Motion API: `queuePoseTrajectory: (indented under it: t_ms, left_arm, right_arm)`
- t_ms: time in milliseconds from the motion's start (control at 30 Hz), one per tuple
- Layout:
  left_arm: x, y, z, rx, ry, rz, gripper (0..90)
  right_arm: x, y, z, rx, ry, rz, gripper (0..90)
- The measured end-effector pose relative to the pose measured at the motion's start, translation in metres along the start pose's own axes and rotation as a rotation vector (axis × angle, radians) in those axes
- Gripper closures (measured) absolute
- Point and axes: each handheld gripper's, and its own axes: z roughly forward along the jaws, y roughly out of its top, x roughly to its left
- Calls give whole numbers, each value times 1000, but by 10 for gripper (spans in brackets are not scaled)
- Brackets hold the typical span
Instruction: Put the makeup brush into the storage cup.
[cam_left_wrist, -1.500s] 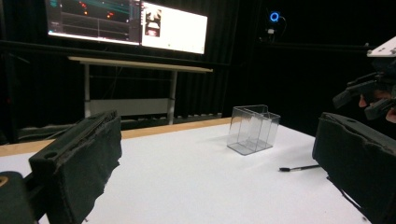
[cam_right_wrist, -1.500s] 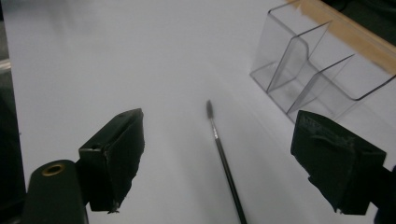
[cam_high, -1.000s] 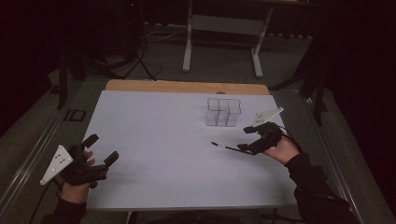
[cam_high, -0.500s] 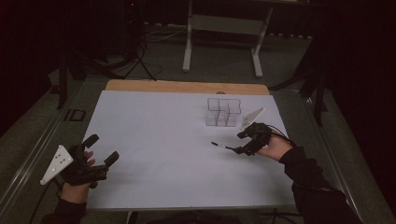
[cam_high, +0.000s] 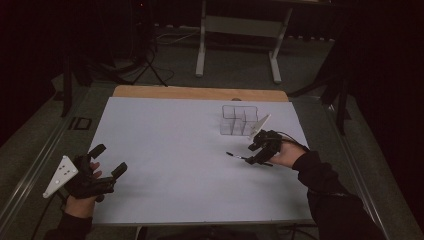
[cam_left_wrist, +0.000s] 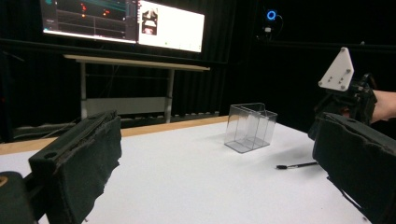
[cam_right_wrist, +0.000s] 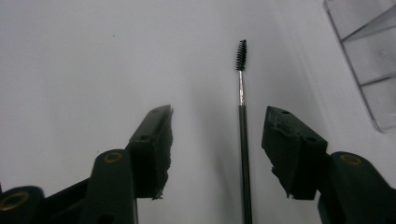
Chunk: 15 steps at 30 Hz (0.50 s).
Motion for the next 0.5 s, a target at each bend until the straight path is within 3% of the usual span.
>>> queuePoseTrajectory:
  t_ms: [133, 500]
  left_arm:
    - [0, 0, 0, 3, -1, 2, 18]
    - [0, -1, 0, 8, 1, -2, 18]
  right_arm:
    - [-2, 4, 5, 10, 8, -5, 429]
    - [-10, 11, 18, 113, 38, -12, 502]
